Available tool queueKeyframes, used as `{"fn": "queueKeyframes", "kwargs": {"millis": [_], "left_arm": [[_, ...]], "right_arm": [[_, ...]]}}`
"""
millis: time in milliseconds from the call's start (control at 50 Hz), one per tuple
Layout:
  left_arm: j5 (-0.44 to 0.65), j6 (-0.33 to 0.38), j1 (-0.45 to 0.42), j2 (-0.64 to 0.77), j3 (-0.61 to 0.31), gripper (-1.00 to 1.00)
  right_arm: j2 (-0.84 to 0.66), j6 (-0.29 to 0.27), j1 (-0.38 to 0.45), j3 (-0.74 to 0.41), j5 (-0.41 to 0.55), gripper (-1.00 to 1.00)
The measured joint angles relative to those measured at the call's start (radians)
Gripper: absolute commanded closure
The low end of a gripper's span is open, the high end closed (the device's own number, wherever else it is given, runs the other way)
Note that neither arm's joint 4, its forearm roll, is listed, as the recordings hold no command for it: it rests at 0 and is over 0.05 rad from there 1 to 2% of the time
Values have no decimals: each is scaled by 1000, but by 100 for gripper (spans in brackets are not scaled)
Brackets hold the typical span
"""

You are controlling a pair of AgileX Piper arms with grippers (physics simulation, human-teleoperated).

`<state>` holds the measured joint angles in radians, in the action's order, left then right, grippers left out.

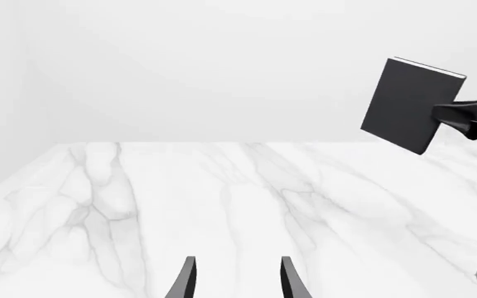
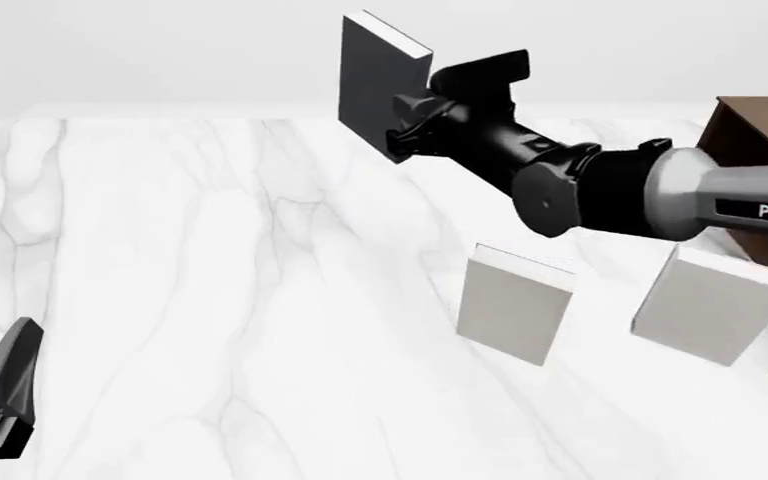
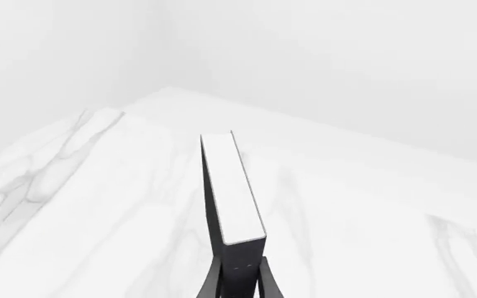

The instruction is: Pick up the book on the left and place it on top of the shelf.

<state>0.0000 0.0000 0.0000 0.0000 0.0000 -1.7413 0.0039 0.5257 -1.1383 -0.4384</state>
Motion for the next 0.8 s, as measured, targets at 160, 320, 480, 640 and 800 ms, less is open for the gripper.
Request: {"fn": "queueKeyframes", "kwargs": {"millis": [160,320,480,640,800], "left_arm": [[0,0,0,0,0,-100],[0,0,0,0,0,-100],[0,0,0,0,0,-100],[0,0,0,0,0,-100],[0,0,0,0,0,-100]], "right_arm": [[113,-19,-18,82,18,100],[226,-46,-41,155,48,100],[333,-76,-63,205,86,100],[430,-104,-89,248,126,100],[524,-137,-130,289,175,100]]}}
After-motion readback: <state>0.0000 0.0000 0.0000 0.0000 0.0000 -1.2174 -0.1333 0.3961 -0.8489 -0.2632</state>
